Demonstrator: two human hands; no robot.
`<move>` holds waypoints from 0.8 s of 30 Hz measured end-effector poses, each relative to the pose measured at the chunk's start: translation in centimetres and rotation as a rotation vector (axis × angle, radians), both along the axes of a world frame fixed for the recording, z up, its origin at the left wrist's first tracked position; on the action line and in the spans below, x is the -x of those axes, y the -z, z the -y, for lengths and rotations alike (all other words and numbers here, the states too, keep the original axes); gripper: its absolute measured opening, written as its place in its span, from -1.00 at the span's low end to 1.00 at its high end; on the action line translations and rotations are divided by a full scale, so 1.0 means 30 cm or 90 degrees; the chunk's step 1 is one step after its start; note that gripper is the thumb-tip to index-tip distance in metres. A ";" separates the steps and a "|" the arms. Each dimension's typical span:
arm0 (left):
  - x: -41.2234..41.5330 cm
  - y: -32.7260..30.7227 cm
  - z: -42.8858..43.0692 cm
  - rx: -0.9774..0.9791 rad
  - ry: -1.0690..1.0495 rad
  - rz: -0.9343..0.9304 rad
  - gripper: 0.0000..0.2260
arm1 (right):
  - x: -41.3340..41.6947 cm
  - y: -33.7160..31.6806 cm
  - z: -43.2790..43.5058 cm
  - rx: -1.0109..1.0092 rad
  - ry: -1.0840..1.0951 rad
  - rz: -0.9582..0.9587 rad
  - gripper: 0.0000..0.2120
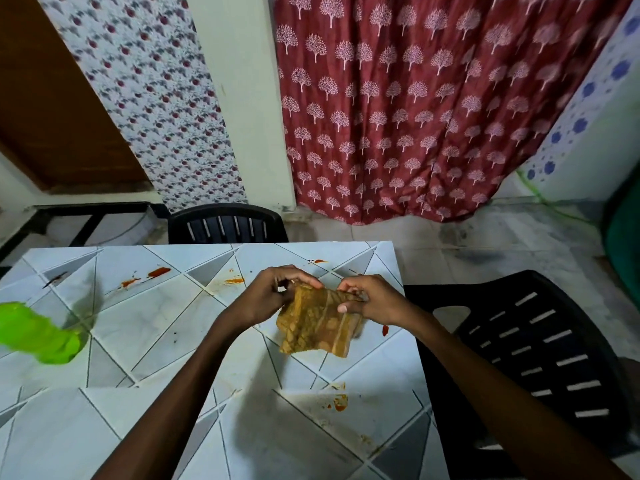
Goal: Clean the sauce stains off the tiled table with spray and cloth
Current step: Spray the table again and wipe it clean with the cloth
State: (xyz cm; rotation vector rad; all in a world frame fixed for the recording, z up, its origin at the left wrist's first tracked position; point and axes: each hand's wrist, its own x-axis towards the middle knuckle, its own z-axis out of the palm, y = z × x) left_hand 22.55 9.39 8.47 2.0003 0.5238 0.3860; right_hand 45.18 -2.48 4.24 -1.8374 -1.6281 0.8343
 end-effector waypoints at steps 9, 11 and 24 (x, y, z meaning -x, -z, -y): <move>-0.051 0.142 -0.016 0.435 -0.118 -0.008 -0.74 | -0.049 0.040 0.027 0.035 0.025 0.011 -0.79; -0.073 0.201 0.003 0.500 -0.120 -0.005 -0.68 | -0.083 0.095 0.058 0.060 0.057 -0.015 -0.77; -0.596 0.437 -0.131 -0.117 -0.245 -0.101 -0.81 | -0.431 0.218 -0.088 0.053 0.222 0.139 -0.75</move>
